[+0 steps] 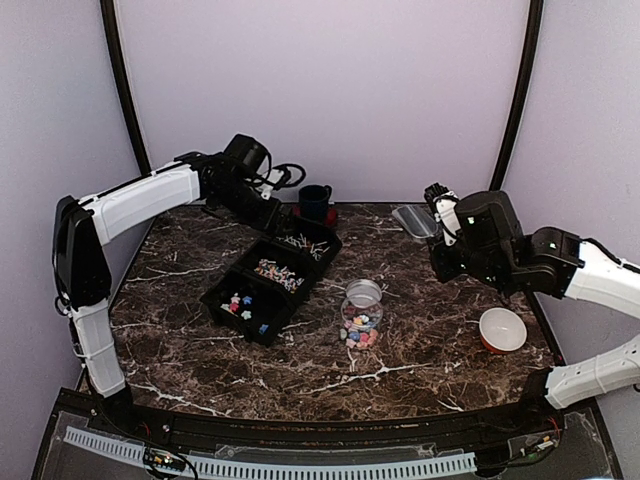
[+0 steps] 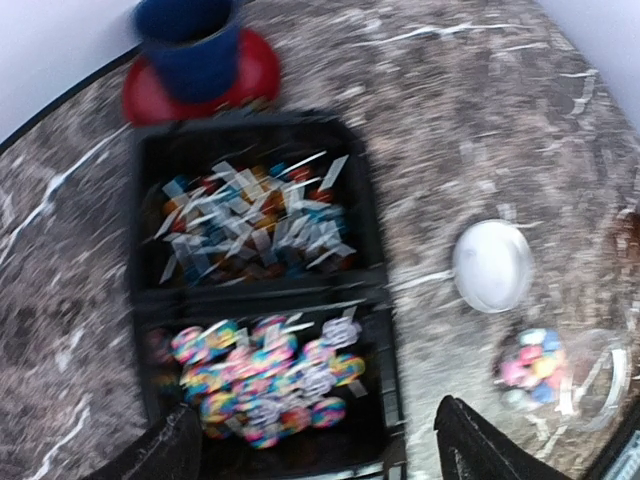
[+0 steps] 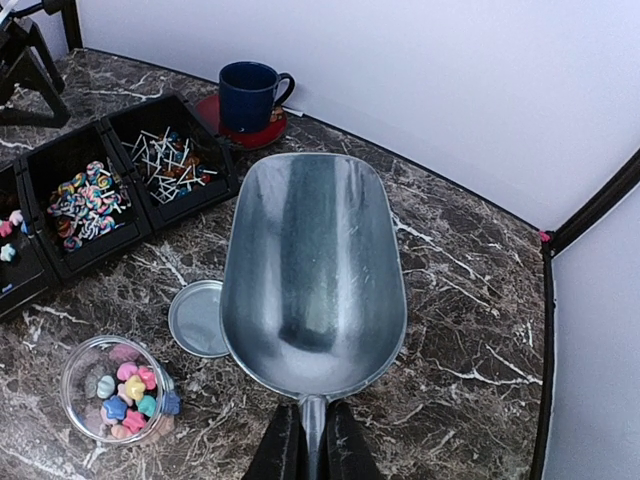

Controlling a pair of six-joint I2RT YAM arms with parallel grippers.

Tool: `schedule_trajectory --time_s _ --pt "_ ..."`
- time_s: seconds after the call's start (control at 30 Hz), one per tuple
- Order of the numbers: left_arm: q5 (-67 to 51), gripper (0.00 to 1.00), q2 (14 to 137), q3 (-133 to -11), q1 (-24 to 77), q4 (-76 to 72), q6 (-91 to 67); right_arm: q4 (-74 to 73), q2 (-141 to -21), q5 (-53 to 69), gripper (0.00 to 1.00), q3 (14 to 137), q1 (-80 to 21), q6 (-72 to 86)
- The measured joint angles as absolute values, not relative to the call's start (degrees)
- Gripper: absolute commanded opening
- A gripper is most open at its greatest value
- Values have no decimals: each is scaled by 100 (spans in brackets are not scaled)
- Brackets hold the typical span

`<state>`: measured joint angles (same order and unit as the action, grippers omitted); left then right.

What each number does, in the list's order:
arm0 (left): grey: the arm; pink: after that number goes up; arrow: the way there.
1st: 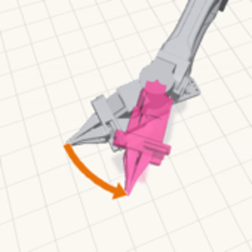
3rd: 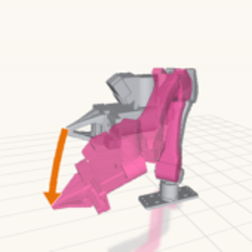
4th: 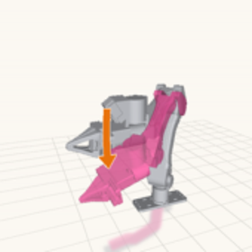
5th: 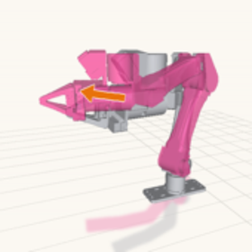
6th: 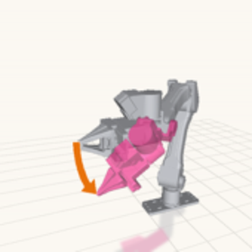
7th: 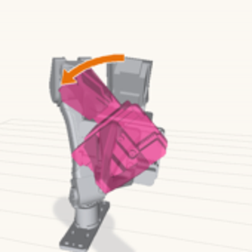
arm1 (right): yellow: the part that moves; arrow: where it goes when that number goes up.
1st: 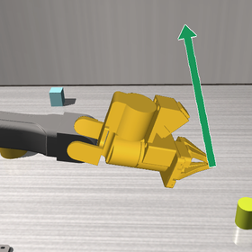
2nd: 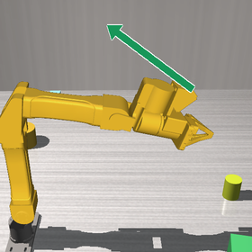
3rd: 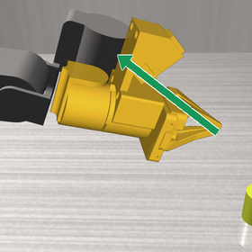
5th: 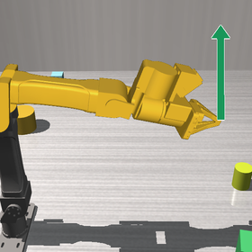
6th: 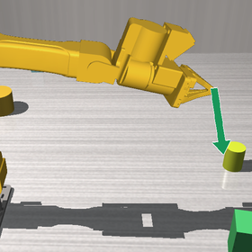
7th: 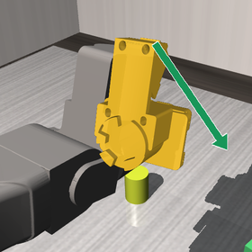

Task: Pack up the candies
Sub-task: Pick up the plate from the center of the board.

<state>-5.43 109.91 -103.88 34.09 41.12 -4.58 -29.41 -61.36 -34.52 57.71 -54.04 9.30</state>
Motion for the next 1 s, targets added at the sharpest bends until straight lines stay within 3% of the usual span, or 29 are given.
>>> schedule_trajectory --time_s 0.27,0.53,0.7,0.83,1.0 --pt "-215 87 10803 -9137 2720 3986 -180 -2912 -6383 -3203 0 5774 -5404 854" --pt "-373 82 11052 -9019 2401 3734 67 -2908 -6399 -3017 0 5774 -5404 864" --pt "-423 69 11714 -9384 2311 3730 207 -2904 -6471 -2947 0 5774 -5404 867" --pt "-423 52 12138 -9644 2307 3750 331 -2873 -6528 -2906 0 5774 -5404 869" --pt "-425 44 12383 -9948 2296 3846 491 -2867 -6576 -2827 0 5774 -5404 871"
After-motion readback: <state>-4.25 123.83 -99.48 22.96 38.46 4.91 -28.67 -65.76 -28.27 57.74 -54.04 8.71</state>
